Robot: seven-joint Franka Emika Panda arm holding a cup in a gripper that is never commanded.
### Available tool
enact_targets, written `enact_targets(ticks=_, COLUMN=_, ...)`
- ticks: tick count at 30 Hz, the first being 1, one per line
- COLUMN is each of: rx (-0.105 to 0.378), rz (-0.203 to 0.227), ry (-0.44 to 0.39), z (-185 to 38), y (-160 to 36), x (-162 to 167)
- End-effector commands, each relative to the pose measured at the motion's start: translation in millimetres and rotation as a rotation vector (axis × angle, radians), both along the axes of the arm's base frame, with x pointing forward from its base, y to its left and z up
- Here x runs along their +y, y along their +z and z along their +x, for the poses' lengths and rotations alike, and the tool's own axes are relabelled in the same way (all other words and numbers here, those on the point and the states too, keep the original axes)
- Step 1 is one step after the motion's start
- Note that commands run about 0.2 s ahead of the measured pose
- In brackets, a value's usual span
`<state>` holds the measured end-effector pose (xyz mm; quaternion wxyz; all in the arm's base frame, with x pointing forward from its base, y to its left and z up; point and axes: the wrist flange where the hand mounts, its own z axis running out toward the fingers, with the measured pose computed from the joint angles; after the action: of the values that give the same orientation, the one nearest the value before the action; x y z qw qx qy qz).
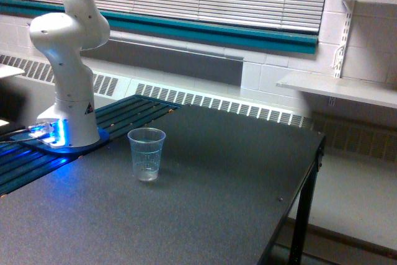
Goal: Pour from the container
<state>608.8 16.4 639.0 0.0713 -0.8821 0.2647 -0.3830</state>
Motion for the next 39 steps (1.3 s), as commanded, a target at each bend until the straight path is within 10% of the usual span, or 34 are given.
enact_targets(ticks=1, rx=0.0, rz=0.0, ry=0.047, z=-1.3, y=3.4, x=23.6)
enact_targets(ticks=19, rx=-0.02, rz=-0.081, ry=0.091, z=-20.4, y=6.8, x=15.6)
enact_targets(ticks=39, rx=-0.011, rz=-0.163, ry=0.097, z=-108.1, y=-11.3, x=-7.7)
